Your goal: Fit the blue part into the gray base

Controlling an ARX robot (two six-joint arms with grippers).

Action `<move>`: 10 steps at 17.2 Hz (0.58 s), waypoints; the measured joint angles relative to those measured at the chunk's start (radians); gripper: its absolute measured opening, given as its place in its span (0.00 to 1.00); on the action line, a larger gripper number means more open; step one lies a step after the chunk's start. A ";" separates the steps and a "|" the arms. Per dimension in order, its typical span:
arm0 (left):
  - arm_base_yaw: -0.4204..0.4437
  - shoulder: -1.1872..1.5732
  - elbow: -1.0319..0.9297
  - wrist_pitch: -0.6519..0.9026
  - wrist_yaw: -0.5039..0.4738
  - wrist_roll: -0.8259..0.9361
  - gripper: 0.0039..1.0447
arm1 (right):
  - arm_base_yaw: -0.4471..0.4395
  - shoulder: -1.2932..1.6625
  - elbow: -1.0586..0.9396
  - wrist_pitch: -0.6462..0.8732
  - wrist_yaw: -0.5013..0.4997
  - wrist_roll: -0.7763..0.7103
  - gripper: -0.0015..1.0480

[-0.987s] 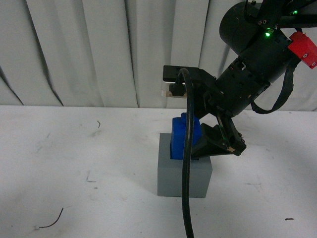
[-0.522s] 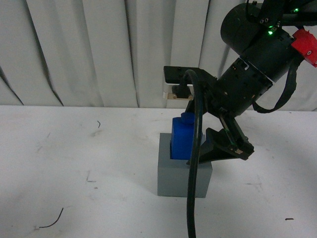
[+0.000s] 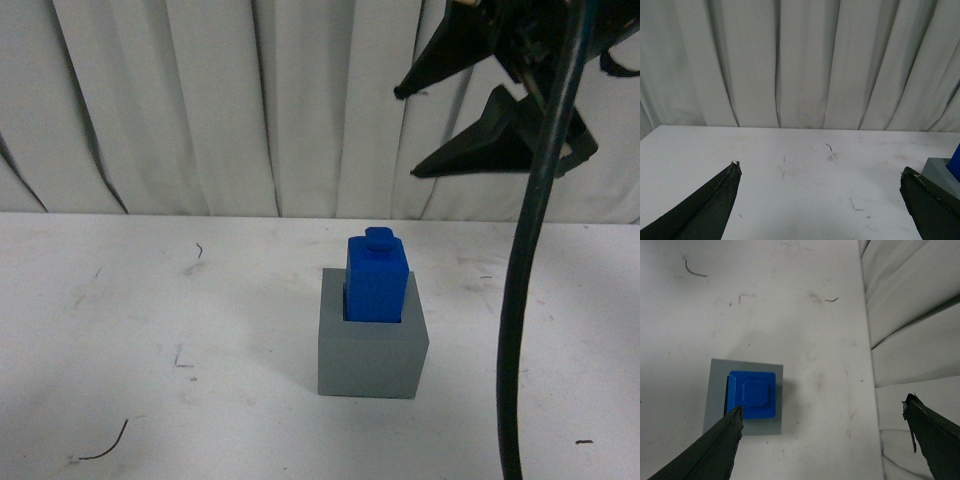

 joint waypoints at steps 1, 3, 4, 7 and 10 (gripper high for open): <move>0.000 0.000 0.000 0.000 0.000 0.000 0.94 | -0.014 -0.056 -0.045 0.046 -0.026 0.008 0.94; 0.000 0.000 0.000 0.000 0.000 0.000 0.94 | -0.073 -0.186 -0.158 0.134 -0.123 0.016 0.94; 0.000 0.000 0.000 0.000 0.000 0.000 0.94 | -0.099 -0.259 -0.222 0.177 -0.168 0.021 0.94; 0.000 0.000 0.000 0.000 0.000 0.000 0.94 | -0.098 -0.484 -0.540 0.655 0.010 0.211 0.85; 0.000 0.000 0.000 0.000 -0.001 0.000 0.94 | -0.157 -0.818 -1.081 1.279 0.644 0.970 0.50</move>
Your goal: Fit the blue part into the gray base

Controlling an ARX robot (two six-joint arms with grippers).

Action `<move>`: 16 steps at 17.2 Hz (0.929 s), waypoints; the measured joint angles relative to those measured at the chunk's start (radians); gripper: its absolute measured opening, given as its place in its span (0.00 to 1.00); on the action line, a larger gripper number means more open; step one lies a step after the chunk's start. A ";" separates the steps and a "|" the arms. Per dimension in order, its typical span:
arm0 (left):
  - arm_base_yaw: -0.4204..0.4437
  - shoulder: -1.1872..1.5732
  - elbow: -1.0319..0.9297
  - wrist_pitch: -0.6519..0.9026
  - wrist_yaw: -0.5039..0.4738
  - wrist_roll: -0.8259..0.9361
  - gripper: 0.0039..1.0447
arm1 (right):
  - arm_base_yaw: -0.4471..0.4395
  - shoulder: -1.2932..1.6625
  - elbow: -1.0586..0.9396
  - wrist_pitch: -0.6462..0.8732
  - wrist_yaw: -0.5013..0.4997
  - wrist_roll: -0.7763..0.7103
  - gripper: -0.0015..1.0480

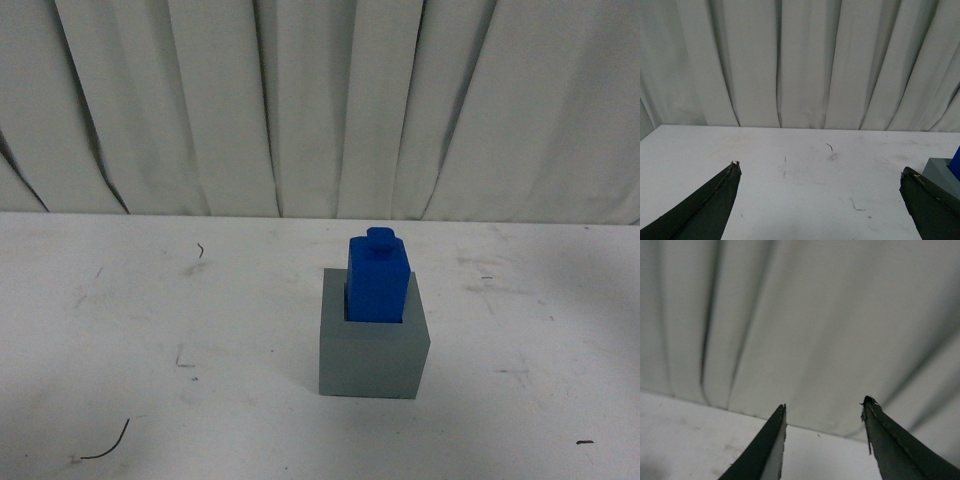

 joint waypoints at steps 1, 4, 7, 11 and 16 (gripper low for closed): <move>0.000 0.000 0.000 0.000 0.000 0.000 0.94 | -0.039 -0.124 -0.123 0.040 0.052 0.182 0.38; 0.000 0.000 0.000 0.000 0.001 0.000 0.94 | -0.023 -0.280 -0.338 0.068 0.038 0.350 0.05; 0.000 0.000 0.000 0.000 0.001 0.000 0.94 | -0.023 -0.379 -0.445 0.076 0.040 0.380 0.02; 0.000 0.000 0.000 0.000 0.001 0.000 0.94 | -0.023 -0.528 -0.549 0.027 0.042 0.383 0.02; 0.000 0.000 0.000 0.000 0.001 0.000 0.94 | -0.023 -0.566 -0.564 0.007 0.042 0.384 0.02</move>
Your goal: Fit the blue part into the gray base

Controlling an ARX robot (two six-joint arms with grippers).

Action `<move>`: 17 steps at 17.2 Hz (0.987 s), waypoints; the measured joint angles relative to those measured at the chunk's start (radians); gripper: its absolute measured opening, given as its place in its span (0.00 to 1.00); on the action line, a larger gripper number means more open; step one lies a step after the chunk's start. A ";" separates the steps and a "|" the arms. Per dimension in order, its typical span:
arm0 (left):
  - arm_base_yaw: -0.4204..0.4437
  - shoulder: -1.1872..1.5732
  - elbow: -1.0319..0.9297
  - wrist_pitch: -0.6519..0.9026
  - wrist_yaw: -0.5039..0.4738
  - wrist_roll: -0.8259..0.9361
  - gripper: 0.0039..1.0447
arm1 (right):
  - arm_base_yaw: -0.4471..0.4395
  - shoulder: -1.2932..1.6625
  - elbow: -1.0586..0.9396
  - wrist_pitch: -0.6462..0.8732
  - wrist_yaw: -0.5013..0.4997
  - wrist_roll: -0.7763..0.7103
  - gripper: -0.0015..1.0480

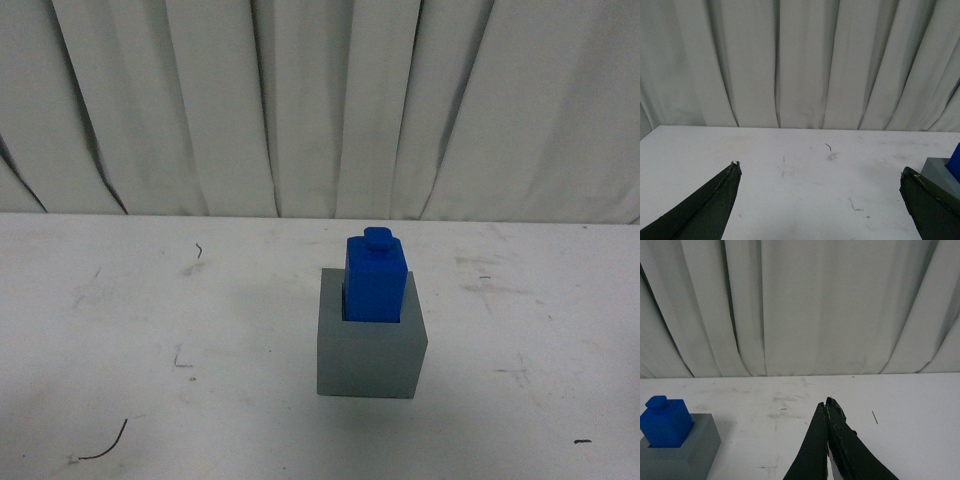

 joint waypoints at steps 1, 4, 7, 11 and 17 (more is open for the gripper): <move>0.000 0.000 0.000 0.000 0.000 0.000 0.94 | 0.000 -0.014 -0.006 -0.007 0.000 0.000 0.02; 0.000 0.000 0.000 0.000 0.000 0.000 0.94 | 0.000 -0.108 -0.042 -0.071 0.000 0.000 0.02; 0.000 0.000 0.000 0.000 0.000 0.000 0.94 | 0.000 -0.183 -0.082 -0.072 0.000 0.000 0.02; 0.000 0.000 0.000 0.000 0.000 0.000 0.94 | 0.000 -0.300 -0.084 -0.201 0.000 0.000 0.02; 0.000 0.000 0.000 0.000 0.000 0.000 0.94 | 0.000 -0.421 -0.084 -0.322 0.000 0.000 0.02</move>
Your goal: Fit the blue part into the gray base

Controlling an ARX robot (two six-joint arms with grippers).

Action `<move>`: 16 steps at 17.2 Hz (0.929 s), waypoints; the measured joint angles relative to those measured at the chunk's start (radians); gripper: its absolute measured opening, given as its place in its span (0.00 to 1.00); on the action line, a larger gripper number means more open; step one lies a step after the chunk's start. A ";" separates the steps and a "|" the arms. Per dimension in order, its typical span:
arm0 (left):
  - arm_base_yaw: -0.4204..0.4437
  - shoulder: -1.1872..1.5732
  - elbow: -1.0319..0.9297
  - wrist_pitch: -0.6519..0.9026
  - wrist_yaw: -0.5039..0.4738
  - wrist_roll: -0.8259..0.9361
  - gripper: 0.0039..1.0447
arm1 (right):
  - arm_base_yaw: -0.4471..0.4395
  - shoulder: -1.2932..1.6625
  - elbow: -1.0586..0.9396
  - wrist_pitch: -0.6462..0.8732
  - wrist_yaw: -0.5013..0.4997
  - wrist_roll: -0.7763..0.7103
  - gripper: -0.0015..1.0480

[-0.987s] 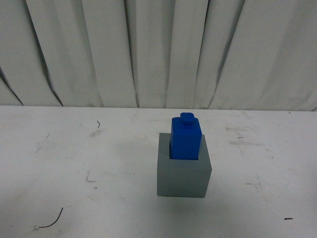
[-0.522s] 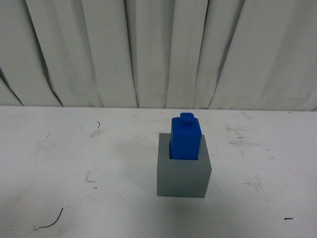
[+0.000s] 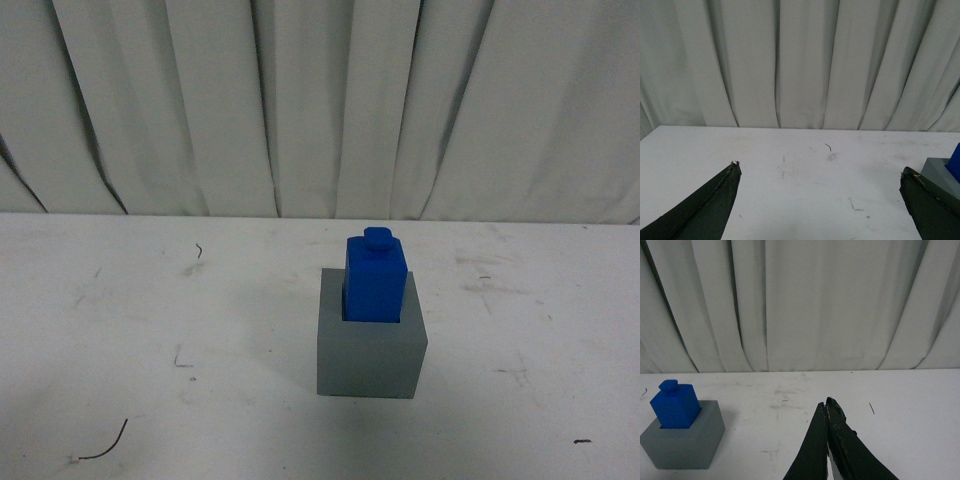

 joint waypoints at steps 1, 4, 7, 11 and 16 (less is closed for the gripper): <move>0.000 0.000 0.000 0.000 0.000 0.000 0.94 | 0.000 -0.017 0.000 -0.015 0.000 0.000 0.02; 0.000 0.000 0.000 0.000 0.000 0.000 0.94 | 0.000 -0.179 0.005 -0.179 0.001 0.000 0.02; 0.000 0.000 0.000 0.000 0.000 0.000 0.94 | 0.000 -0.182 0.000 -0.190 0.000 0.000 0.02; 0.000 0.000 0.000 0.000 0.000 0.000 0.94 | 0.000 -0.182 0.000 -0.190 0.000 0.000 0.15; 0.000 0.000 0.000 0.000 0.000 0.000 0.94 | 0.000 -0.182 0.000 -0.190 0.000 0.000 0.39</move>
